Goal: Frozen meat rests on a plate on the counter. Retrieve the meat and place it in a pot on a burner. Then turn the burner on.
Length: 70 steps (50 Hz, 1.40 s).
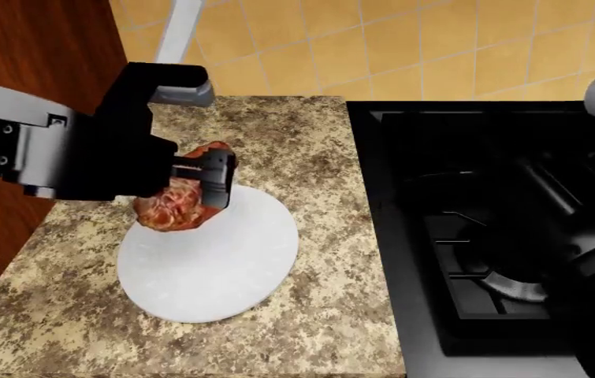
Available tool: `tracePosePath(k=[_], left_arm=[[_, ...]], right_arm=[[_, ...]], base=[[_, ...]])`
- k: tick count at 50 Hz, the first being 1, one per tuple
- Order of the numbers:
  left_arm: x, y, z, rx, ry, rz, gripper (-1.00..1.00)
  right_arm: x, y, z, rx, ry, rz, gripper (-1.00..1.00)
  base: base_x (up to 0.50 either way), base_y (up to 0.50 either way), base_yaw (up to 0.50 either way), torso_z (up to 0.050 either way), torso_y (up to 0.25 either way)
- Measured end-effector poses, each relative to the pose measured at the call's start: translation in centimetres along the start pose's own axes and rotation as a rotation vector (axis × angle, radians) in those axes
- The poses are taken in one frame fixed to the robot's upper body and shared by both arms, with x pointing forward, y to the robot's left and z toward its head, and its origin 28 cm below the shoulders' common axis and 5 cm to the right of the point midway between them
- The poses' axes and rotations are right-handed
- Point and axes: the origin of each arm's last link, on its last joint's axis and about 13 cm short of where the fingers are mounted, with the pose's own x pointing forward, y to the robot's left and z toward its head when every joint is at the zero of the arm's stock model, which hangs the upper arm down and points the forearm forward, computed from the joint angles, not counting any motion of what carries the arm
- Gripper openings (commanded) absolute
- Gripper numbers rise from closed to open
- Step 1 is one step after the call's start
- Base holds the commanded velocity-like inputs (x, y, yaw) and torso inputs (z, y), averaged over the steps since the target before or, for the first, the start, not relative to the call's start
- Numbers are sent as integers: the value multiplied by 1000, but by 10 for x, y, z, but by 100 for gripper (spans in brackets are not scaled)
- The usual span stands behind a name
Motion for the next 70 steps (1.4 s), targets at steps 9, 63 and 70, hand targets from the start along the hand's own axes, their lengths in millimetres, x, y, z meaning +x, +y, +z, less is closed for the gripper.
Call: tracePosePath(k=[9,63,70], left_arm=[[-29,-7,1,15,-72,-17,-100],[-90,-28,3,83,-223,-78,-100],[-90,-28,3,86,-226,-79,-100]], right_arm=[[-12,4,12,-5,-38,12,100],[-34,5,29,13,-86,-9,100],[-34,5,29,11,-88,-11,100]], base=[[0,0,0,0,1],[0,-377,0,0,1],[0,-500,0,0,1]])
